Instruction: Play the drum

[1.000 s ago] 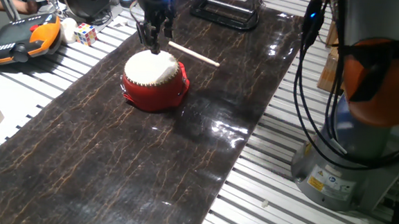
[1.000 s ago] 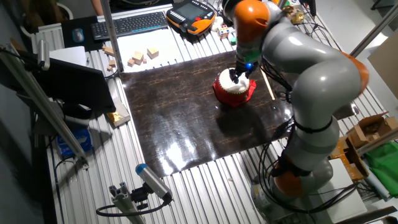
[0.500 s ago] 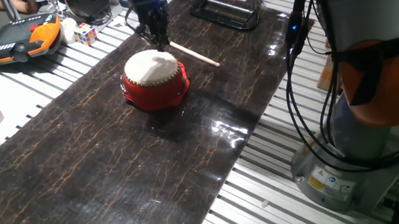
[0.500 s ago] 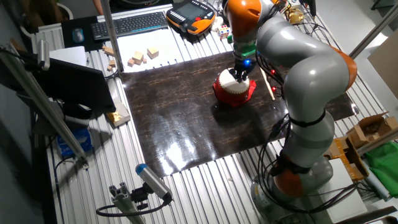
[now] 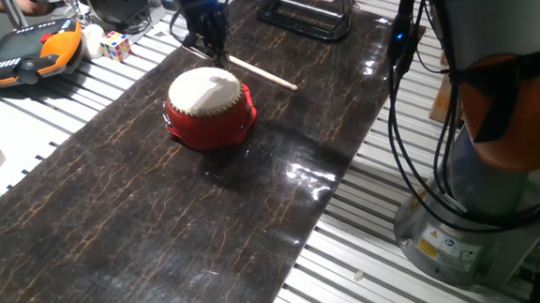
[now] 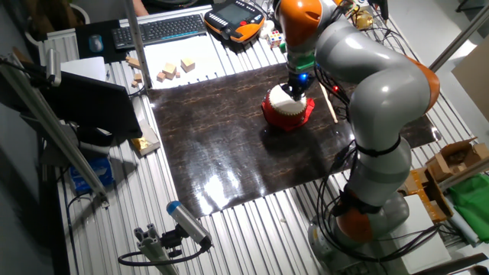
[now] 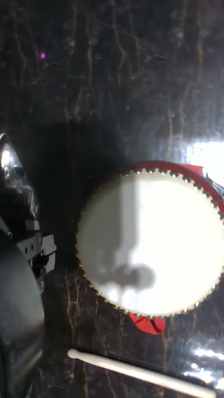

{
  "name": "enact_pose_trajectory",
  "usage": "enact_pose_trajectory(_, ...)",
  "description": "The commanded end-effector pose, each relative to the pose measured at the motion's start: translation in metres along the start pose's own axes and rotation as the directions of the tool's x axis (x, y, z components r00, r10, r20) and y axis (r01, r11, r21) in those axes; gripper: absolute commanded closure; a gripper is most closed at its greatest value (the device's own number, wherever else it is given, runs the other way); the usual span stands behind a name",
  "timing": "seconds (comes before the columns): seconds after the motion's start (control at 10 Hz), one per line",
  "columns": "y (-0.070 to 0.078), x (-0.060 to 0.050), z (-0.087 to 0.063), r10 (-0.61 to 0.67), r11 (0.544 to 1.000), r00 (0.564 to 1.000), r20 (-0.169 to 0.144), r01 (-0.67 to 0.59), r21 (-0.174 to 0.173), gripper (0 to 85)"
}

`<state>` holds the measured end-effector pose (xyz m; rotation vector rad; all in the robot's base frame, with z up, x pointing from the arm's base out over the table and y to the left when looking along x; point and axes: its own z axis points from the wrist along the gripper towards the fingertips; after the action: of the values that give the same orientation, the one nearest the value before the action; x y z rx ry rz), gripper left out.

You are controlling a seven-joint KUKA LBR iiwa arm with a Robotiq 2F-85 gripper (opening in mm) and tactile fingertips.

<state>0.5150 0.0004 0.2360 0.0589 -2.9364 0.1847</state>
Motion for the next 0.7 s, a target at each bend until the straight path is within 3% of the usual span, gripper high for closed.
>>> enact_pose_trajectory(0.0,0.0,0.0,0.0,0.002,1.0,1.0,0.0,-0.002,0.0,84.0)
enact_pose_trajectory(0.6,-0.0001,0.0001,0.0001,0.051,0.999,0.999,0.014,-0.051,0.0,84.0)
